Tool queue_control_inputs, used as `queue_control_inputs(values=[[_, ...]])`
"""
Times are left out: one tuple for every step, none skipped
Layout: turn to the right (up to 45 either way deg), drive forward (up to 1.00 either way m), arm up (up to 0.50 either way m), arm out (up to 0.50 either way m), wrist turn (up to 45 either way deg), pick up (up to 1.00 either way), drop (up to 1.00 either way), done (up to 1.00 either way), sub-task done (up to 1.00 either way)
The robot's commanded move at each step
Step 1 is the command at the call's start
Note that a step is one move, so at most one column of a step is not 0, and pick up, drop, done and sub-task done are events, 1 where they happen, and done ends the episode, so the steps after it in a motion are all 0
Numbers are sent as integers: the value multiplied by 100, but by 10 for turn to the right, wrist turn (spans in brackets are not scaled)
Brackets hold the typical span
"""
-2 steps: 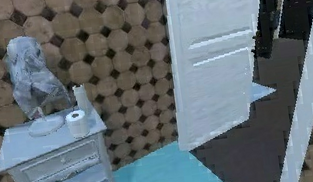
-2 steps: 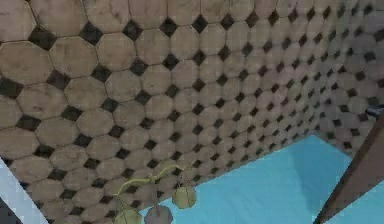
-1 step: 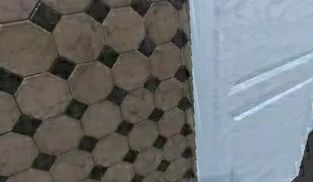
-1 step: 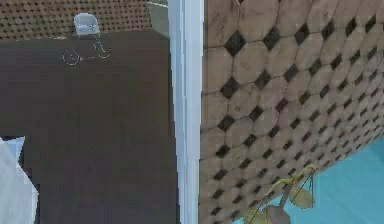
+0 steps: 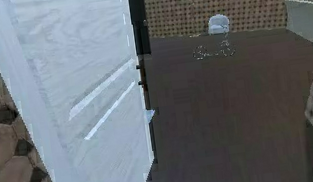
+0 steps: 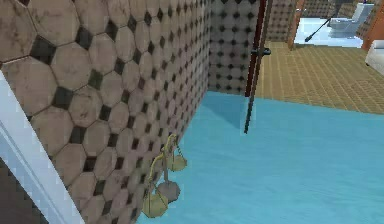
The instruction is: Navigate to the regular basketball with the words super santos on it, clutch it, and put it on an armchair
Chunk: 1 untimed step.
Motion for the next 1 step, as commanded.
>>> queue_control_inputs(values=[[0,45,0,0,0,0,0,0,0]])
